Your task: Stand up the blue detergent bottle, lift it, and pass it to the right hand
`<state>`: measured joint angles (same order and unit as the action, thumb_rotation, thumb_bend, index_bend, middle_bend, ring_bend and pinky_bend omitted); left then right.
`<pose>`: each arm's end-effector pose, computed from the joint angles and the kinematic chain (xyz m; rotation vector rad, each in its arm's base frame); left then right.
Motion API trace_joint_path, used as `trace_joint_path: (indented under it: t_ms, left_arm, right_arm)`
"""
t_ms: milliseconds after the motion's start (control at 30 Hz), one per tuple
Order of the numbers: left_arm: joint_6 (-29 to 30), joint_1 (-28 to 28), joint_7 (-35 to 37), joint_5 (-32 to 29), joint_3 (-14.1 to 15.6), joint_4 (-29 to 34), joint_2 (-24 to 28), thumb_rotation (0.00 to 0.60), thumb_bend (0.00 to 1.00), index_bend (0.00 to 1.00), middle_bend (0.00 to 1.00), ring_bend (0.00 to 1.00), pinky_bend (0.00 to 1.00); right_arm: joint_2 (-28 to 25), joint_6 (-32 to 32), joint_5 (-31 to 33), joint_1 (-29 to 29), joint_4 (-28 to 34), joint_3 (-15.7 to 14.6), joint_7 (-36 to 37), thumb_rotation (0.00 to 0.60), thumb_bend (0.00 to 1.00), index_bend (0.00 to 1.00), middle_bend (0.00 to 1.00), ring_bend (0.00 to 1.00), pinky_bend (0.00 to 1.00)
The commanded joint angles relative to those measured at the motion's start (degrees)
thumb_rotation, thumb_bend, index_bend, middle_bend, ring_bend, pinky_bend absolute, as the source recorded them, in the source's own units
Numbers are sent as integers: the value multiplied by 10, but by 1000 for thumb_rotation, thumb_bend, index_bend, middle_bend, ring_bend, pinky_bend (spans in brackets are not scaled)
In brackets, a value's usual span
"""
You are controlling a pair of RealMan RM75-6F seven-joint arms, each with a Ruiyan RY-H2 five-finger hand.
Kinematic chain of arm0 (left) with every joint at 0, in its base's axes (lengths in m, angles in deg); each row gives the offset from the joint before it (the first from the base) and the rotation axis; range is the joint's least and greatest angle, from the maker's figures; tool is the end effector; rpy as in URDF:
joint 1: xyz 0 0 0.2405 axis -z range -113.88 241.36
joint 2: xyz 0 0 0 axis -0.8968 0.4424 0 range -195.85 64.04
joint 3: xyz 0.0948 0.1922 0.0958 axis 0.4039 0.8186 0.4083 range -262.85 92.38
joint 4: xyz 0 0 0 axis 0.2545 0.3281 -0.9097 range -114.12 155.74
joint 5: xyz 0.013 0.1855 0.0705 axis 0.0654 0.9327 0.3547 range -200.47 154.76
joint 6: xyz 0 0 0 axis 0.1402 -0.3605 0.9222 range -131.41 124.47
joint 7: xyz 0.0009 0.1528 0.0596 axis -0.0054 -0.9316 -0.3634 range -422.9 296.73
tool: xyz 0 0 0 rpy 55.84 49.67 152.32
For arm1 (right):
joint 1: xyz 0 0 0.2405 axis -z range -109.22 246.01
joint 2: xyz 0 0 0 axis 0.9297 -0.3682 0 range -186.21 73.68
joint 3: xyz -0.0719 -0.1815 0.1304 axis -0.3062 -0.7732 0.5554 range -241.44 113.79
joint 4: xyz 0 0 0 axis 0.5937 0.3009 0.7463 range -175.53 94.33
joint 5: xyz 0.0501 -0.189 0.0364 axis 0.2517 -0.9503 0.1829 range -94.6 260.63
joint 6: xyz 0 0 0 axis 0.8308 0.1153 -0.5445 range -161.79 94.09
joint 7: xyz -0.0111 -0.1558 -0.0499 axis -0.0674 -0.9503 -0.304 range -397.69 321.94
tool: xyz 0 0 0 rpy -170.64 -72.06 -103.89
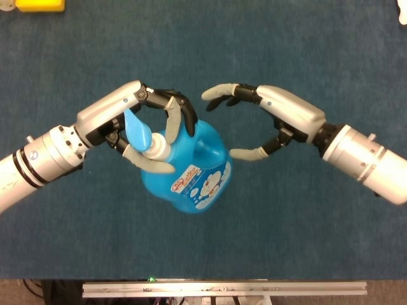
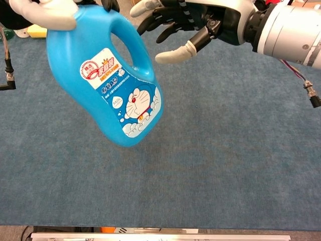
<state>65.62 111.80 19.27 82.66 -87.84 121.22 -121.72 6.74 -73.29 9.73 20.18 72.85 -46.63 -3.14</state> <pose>-0.0535 0.2968 0.1261 1.7132 1.7700 1.5976 -0.0201 -0.3033 0.0626 1.9552 -1.8199 1.3878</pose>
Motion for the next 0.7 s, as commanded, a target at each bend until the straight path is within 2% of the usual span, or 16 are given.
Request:
trace_joint_path:
  t_ms: [33, 700]
  left_arm:
    - [1, 2, 0, -1, 2, 0, -2, 600, 195, 657, 623, 434, 591]
    - [5, 23, -2, -14, 10, -11, -17, 600, 195, 656, 621, 432, 589]
  right_arm:
    - [8, -1, 8, -4, -4, 2, -3, 600, 178, 202, 284, 159, 225]
    - [44, 18, 27, -28, -5, 16, 6, 600, 179, 202, 284, 160, 225]
